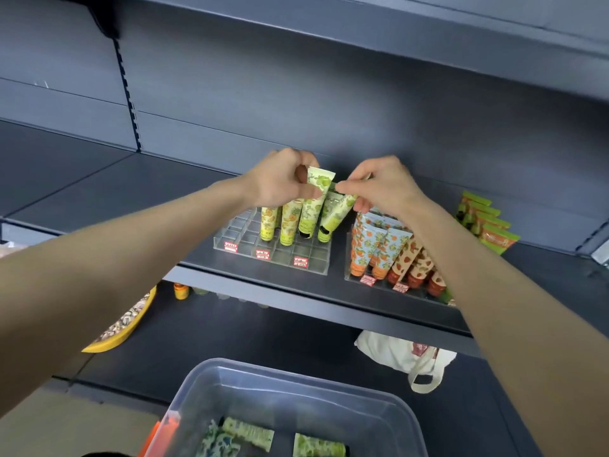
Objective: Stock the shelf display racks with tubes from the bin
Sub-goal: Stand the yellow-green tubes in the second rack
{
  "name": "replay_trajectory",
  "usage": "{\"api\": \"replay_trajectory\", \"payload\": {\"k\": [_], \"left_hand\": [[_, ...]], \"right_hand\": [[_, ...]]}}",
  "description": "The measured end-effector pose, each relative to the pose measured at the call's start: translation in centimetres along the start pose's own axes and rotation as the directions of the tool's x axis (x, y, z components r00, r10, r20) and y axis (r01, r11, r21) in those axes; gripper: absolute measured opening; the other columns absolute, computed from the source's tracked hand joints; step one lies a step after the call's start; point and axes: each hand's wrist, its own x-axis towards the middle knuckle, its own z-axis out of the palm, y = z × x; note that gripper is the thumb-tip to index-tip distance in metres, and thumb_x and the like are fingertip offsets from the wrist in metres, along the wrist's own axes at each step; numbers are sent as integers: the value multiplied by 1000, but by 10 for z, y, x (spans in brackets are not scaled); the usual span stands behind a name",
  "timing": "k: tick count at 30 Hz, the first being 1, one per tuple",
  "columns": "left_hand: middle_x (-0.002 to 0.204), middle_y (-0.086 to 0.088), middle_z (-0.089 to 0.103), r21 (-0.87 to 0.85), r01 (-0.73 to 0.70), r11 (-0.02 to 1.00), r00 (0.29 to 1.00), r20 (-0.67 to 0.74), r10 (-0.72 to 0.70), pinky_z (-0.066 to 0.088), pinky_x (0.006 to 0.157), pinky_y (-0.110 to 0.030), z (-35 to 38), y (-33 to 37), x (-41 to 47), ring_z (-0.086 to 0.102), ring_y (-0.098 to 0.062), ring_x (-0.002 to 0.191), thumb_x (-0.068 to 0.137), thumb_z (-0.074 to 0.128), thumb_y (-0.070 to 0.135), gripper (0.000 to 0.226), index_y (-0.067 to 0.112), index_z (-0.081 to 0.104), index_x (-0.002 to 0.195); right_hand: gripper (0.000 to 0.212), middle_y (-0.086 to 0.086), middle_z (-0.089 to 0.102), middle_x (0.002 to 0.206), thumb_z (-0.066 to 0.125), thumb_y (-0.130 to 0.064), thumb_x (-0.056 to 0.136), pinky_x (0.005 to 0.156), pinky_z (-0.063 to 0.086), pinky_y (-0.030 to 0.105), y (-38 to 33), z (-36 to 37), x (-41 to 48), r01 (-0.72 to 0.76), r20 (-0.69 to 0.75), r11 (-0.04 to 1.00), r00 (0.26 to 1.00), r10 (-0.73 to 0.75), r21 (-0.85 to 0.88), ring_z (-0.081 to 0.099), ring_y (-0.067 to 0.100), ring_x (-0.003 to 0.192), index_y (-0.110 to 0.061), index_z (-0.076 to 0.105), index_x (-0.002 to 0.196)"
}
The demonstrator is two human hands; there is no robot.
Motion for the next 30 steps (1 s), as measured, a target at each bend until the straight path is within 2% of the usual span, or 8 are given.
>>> {"api": "replay_trajectory", "payload": {"k": [2,5,9,11,13,15,21,30], "left_hand": [[68,3,55,3,-1,1000,1000,1,1,40,60,-21,-2,1,2,50,-12,63,79,73,22,21,13,59,92],[74,-4,59,44,-8,999,1000,11,8,41,62,-21,-3,1,6,51,-14,65,82,69,22,18,10,60,93],[84,-11,63,104,-24,994,997,73,16,47,78,-31,-3,1,15,55,-20,79,85,65,21,17,7,63,95],[89,-14,66,133,-34,990,996,87,23,46,80,-31,-2,-1,21,56,-20,81,85,66,21,15,9,65,94],[93,-16,68,156,-47,987,994,104,31,46,80,-32,-1,-3,27,56,-22,81,83,68,20,13,10,66,92],[94,-16,69,169,-54,984,991,131,32,47,82,-35,0,-6,32,58,-25,84,81,70,18,13,12,68,92],[97,-9,69,172,-59,983,978,208,22,46,86,-31,2,-11,42,58,-19,88,79,71,17,13,15,69,92],[103,-5,68,235,-52,971,959,282,-17,45,97,-38,8,-24,47,59,-21,102,79,72,23,23,17,68,100]], "right_hand": [[22,9,70,76,77,-17,77,61,54,12,-2,-4,0,-64,137,998,989,60,29,68,7,61,-7,66,95],[30,14,71,93,70,-3,82,63,54,11,-2,-9,1,-103,242,994,966,90,44,69,9,70,-2,61,110],[30,6,66,76,78,-16,76,48,47,12,1,-5,11,-7,127,985,991,30,-171,63,9,59,-12,59,99],[25,9,66,76,78,-15,75,54,51,18,3,0,18,29,100,980,995,-9,-199,62,12,56,-10,61,92],[15,15,70,82,73,-12,80,70,58,31,5,4,23,59,125,974,992,-32,-219,65,18,64,-9,63,90],[12,17,71,88,68,-11,84,79,54,35,6,6,27,74,138,963,990,-39,-258,65,22,74,-6,66,94],[18,10,69,99,71,-15,82,89,51,40,13,16,33,123,135,936,987,-82,-329,63,24,96,-7,70,98],[16,9,70,96,72,-17,81,88,52,42,19,23,40,142,122,938,987,-108,-318,65,23,92,-10,71,96]]}}
